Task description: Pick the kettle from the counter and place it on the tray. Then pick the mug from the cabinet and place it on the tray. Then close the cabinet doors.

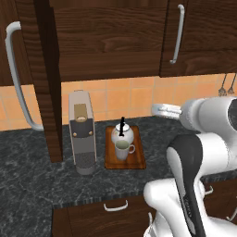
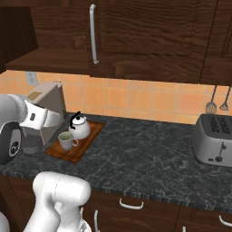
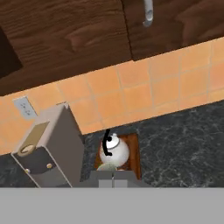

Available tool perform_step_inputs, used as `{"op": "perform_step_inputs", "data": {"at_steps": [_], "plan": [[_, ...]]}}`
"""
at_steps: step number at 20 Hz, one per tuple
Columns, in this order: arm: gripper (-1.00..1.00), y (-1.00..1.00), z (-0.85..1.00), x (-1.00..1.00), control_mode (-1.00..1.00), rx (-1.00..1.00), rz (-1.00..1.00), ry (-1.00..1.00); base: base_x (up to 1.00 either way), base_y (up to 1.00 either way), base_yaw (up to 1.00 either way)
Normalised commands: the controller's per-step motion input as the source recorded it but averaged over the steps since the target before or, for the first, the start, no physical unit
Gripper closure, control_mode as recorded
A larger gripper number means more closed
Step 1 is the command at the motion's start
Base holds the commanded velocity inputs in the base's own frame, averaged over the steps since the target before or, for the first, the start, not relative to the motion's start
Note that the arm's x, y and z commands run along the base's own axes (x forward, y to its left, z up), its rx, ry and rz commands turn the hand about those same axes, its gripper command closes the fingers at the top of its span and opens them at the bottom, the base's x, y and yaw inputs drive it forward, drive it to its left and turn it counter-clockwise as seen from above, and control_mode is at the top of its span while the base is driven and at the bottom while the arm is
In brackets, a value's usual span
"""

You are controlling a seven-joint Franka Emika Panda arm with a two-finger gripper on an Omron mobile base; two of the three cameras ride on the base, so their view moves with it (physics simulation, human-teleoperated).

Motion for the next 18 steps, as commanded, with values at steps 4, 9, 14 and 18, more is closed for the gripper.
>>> {"op": "perform_step_inputs", "data": {"at_steps": [4, 9, 14, 18], "plan": [[1.0, 0.72, -0.82, -0.27, -1.0, -0.81, 0.33, -0.02, 0.0, 0.0, 0.0], [1.0, 0.73, -0.54, 0.29, -1.0, -0.5, 0.44, -0.01, 0.0, 0.0, 0.0], [1.0, 0.15, -0.56, 0.49, -1.0, -0.15, 0.27, -0.18, 0.0, 0.0, 0.0], [1.0, 0.42, -0.71, 0.1, -1.0, -0.26, 0.15, -0.35, 0.0, 0.0, 0.0]]}}
